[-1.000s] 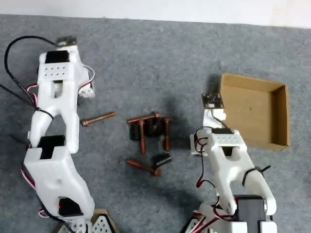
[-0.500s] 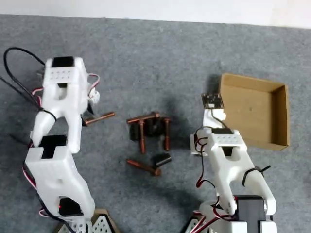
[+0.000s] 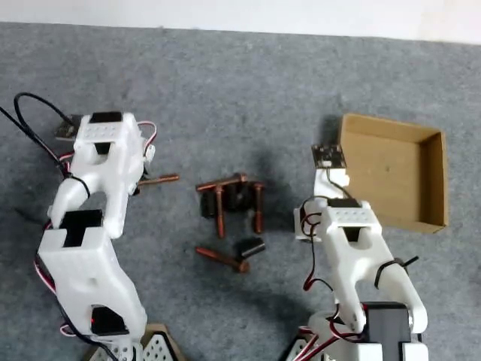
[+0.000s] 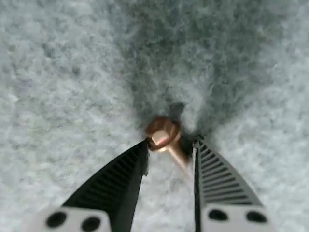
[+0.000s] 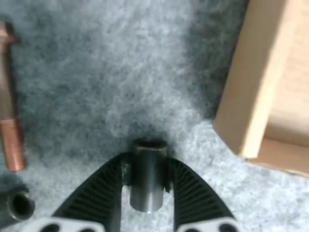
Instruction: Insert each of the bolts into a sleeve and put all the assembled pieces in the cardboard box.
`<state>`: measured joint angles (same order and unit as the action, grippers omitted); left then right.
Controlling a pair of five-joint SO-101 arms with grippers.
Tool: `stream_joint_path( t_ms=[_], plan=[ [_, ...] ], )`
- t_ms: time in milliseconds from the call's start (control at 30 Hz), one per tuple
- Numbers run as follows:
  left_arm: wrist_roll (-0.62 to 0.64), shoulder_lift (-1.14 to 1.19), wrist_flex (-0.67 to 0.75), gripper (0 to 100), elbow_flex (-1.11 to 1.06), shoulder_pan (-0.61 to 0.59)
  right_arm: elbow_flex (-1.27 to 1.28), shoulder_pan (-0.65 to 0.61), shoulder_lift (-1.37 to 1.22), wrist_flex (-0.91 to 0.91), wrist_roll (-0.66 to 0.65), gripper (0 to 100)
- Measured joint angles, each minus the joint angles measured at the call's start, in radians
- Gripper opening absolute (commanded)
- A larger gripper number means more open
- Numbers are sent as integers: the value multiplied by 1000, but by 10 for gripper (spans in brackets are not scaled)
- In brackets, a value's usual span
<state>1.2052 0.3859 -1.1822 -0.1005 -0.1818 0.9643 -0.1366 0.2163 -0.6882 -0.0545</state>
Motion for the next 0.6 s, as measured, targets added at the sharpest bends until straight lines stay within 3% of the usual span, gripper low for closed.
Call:
stream_joint_path(
  t_ms=[100, 500, 600],
  plan=[
    [-2, -6, 72, 148, -57, 0, 0, 0, 0, 0, 0, 9],
    [-2, -6, 133, 140, -81, 5, 0, -2, 0, 2, 0, 9],
    [-2, -12, 144, 50, -101, 5, 0, -2, 0, 2, 0, 9]
  ],
)
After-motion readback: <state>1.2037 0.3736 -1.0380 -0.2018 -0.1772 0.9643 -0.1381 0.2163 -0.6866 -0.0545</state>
